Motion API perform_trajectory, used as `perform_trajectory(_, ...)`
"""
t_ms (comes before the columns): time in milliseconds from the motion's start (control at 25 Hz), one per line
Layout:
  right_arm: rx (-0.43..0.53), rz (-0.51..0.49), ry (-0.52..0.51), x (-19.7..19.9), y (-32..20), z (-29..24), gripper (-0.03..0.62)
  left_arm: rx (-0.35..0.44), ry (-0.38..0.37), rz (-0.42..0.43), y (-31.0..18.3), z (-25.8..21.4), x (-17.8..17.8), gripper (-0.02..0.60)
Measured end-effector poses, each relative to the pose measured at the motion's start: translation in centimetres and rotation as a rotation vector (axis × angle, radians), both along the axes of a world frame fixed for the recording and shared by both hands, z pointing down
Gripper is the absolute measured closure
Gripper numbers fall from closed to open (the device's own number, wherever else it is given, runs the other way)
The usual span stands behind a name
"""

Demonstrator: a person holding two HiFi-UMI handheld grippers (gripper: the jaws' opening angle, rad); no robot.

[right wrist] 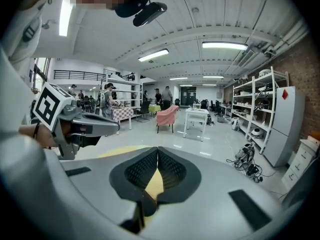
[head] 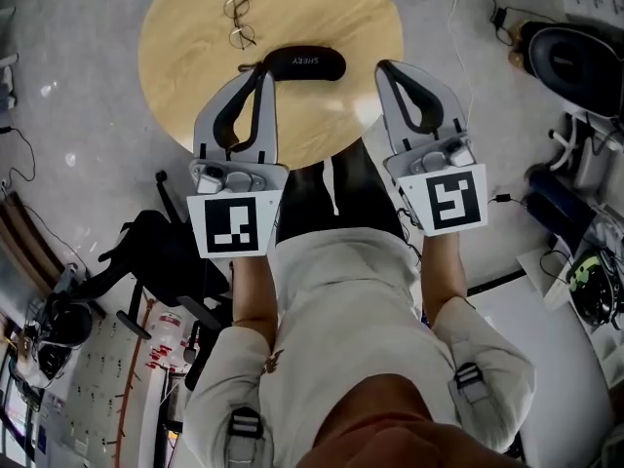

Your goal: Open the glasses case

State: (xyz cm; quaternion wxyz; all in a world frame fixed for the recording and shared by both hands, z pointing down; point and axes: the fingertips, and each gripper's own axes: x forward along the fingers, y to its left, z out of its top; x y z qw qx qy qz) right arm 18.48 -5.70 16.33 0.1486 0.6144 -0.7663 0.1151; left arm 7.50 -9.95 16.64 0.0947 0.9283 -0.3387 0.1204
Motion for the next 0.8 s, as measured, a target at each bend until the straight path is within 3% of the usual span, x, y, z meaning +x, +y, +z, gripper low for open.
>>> perform_trajectory(800, -0.136, -0.023, -0.007, 0.8, -0.7, 12.9, 0.574, -0.127, -0.069, -0.021, 0.5, 13.0, 1.1, 0.561)
